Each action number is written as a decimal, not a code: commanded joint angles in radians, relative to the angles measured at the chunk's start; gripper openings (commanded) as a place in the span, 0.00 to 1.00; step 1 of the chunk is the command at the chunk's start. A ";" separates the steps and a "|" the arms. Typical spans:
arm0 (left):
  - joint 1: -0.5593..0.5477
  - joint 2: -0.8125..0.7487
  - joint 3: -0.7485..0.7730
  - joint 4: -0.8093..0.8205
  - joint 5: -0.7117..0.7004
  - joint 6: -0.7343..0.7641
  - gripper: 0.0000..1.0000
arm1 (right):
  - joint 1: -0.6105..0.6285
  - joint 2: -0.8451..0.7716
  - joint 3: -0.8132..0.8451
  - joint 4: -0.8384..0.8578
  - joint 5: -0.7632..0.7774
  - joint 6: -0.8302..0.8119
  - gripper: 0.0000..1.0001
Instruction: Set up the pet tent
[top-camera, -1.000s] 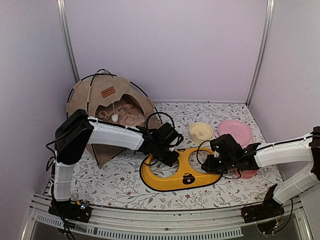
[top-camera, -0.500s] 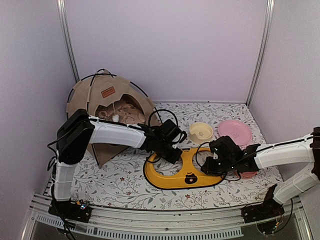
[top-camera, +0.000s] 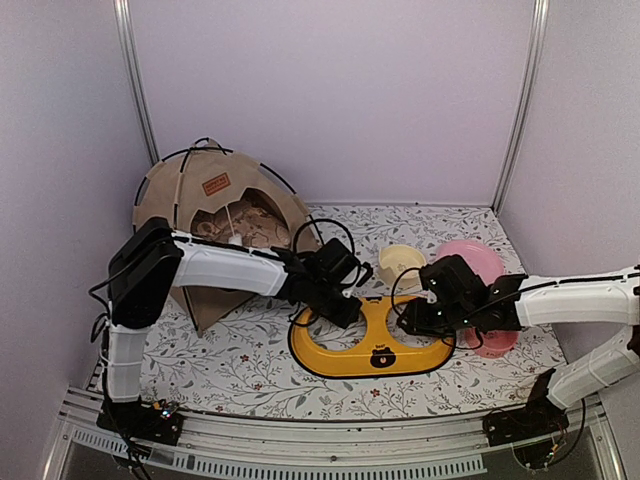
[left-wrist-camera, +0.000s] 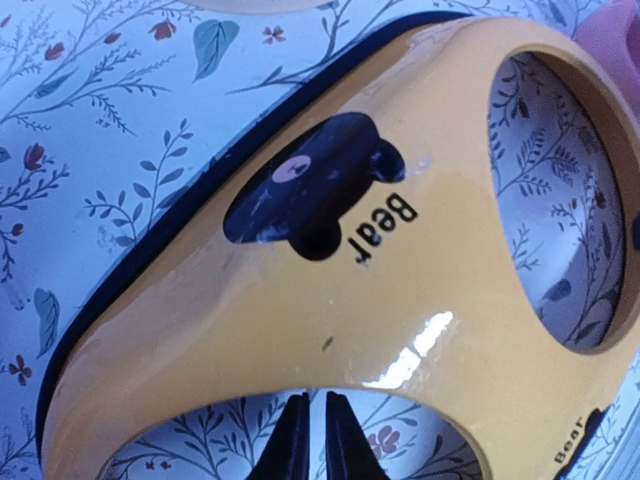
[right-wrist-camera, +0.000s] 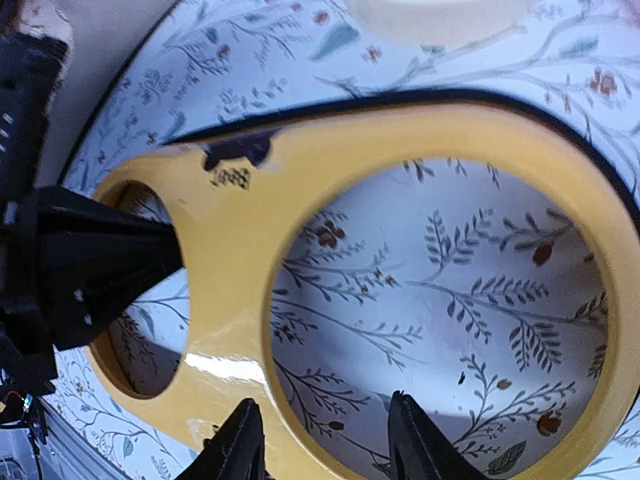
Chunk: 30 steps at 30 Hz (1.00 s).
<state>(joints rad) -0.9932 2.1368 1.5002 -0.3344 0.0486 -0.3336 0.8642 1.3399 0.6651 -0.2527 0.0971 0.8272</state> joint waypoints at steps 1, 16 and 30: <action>0.011 -0.146 -0.057 0.029 0.032 -0.013 0.11 | -0.037 -0.064 0.101 -0.043 0.060 -0.071 0.50; 0.037 -0.530 -0.271 0.078 0.007 -0.042 0.85 | -0.211 0.155 0.357 0.021 -0.015 -0.453 0.99; 0.090 -0.826 -0.435 0.045 -0.070 -0.046 0.99 | -0.244 0.521 0.636 0.014 -0.059 -0.690 0.91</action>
<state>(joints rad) -0.9211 1.3602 1.0988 -0.2745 0.0170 -0.3748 0.6331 1.7844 1.2301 -0.2314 0.0456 0.2111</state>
